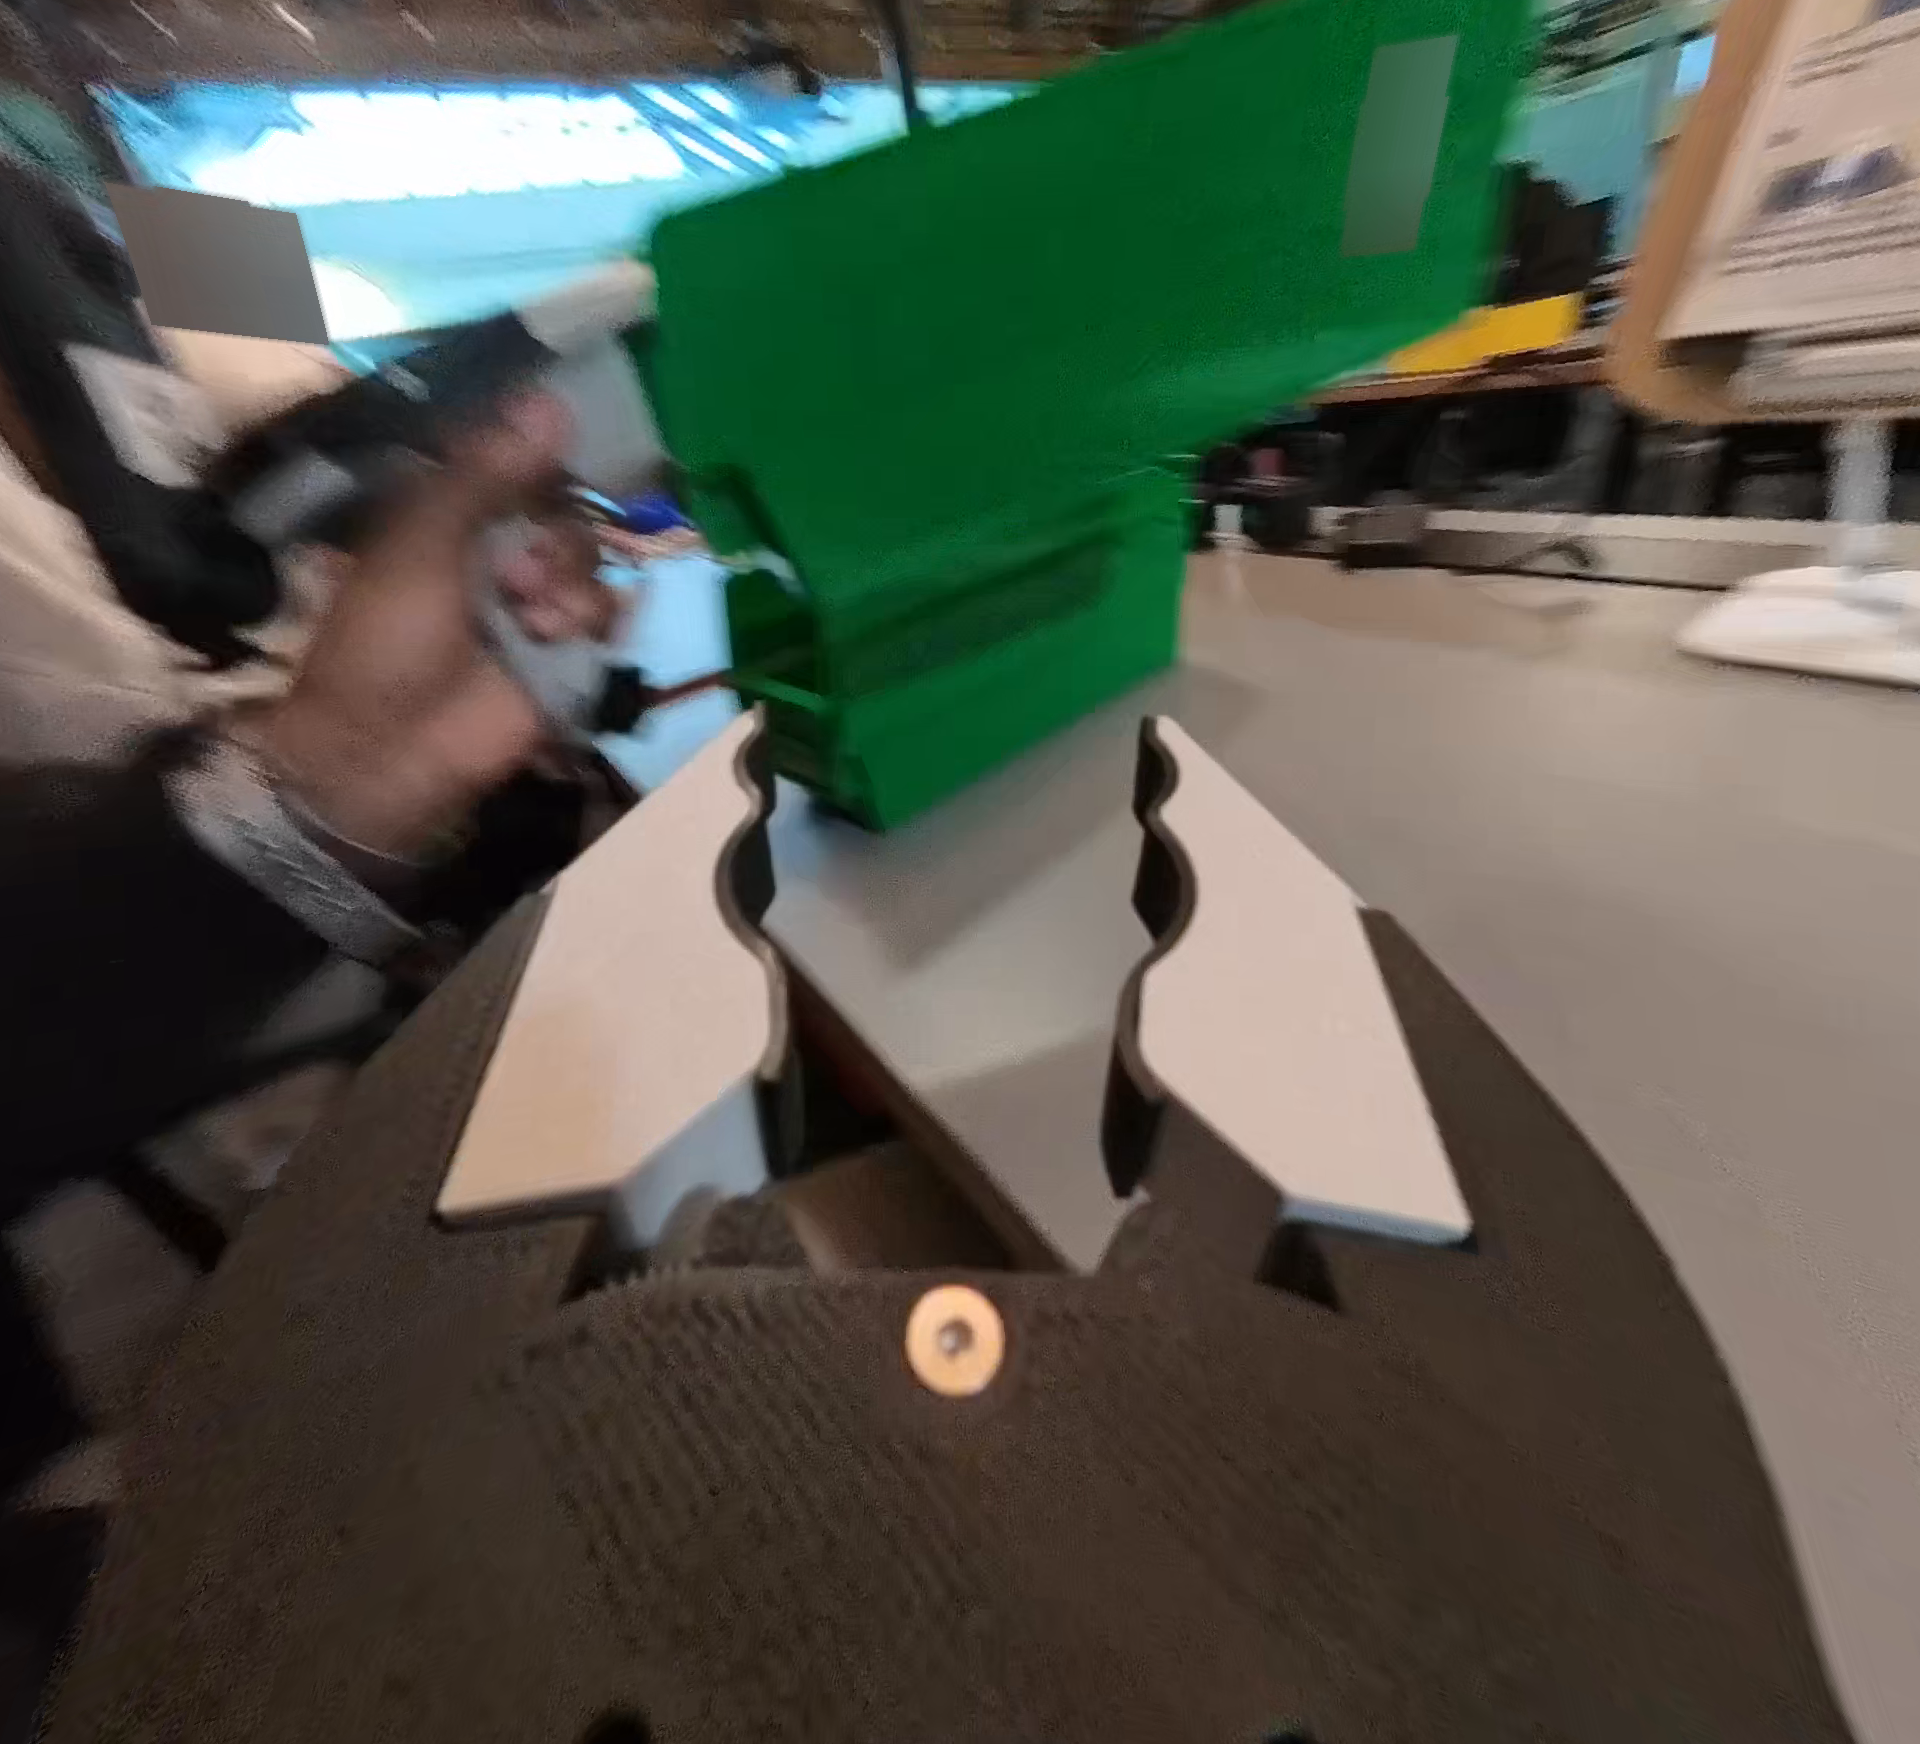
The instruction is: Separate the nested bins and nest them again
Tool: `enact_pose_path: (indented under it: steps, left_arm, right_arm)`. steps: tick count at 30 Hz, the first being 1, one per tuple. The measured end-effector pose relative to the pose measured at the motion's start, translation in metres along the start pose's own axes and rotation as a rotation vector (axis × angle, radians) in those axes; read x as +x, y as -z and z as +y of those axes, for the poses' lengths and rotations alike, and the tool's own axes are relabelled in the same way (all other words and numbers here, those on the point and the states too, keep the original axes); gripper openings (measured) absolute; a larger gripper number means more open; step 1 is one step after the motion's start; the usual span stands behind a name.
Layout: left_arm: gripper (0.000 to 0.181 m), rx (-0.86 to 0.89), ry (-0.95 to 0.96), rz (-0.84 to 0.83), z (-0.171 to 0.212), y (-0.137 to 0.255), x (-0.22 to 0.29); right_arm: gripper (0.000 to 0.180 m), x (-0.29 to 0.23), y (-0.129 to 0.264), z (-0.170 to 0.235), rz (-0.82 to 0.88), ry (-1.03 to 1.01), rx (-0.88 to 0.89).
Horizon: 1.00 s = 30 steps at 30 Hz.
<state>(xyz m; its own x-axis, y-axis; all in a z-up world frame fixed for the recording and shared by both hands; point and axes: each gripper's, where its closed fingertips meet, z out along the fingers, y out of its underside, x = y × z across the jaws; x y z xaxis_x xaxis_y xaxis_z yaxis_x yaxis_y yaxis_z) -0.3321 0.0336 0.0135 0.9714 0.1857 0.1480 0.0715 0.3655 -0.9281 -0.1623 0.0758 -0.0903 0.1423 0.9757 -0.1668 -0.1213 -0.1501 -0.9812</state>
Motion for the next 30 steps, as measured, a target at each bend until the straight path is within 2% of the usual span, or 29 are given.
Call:
enact_pose_path:
  steps: [3, 7, 8, 9, 10, 13, 16, 18, 20, 22, 24, 30]
  left_arm:
    - [0.0, -0.084, -0.013, 0.047, 0.034, 0.002, 0.041]
    - [0.0, -0.178, -0.096, 0.173, 0.082, 0.011, 0.099]
    - [0.0, -0.187, -0.114, 0.195, 0.089, 0.013, 0.109]
    - [0.0, -0.18, -0.126, 0.209, 0.092, 0.014, 0.116]
    - [0.0, -0.166, -0.141, 0.225, 0.093, 0.015, 0.123]
    - [0.008, -0.137, -0.216, 0.257, 0.092, 0.017, 0.137]
    - [0.018, -0.149, -0.245, 0.343, 0.1, 0.026, 0.156]
    - [0.029, -0.176, -0.2, 0.449, 0.107, 0.035, 0.175]
    - [0.025, -0.205, -0.154, 0.512, 0.113, 0.044, 0.187]
    - [0.016, -0.162, -0.125, 0.504, 0.106, 0.046, 0.186]
    - [0.016, -0.142, -0.126, 0.496, 0.102, 0.046, 0.18]
    - [0.017, -0.288, -0.037, 0.437, 0.135, 0.037, 0.154]
  right_arm:
    - [0.084, -0.025, -0.002, -0.005, -0.074, -0.132, 0.025]
    - [0.092, -0.007, 0.0, -0.006, 0.029, -0.228, 0.045]
    - [0.086, 0.008, 0.003, 0.0, 0.109, -0.255, 0.025]
    - [0.067, 0.021, 0.007, 0.005, 0.181, -0.269, 0.01]
    - [0.062, 0.026, 0.01, 0.006, 0.188, -0.278, 0.012]
    - [0.025, 0.042, 0.016, 0.011, 0.244, -0.271, -0.027]
    - [0.004, 0.066, 0.021, 0.021, 0.335, -0.287, -0.069]
    - [0.0, 0.085, 0.026, 0.018, 0.362, -0.274, -0.061]
    - [0.0, 0.101, 0.031, 0.014, 0.354, -0.253, -0.085]
    - [0.0, 0.126, 0.045, 0.005, 0.426, -0.19, -0.052]
    - [0.0, 0.156, 0.064, -0.009, 0.51, -0.1, -0.029]
    - [0.001, 0.235, 0.141, -0.023, 0.735, -0.065, -0.028]
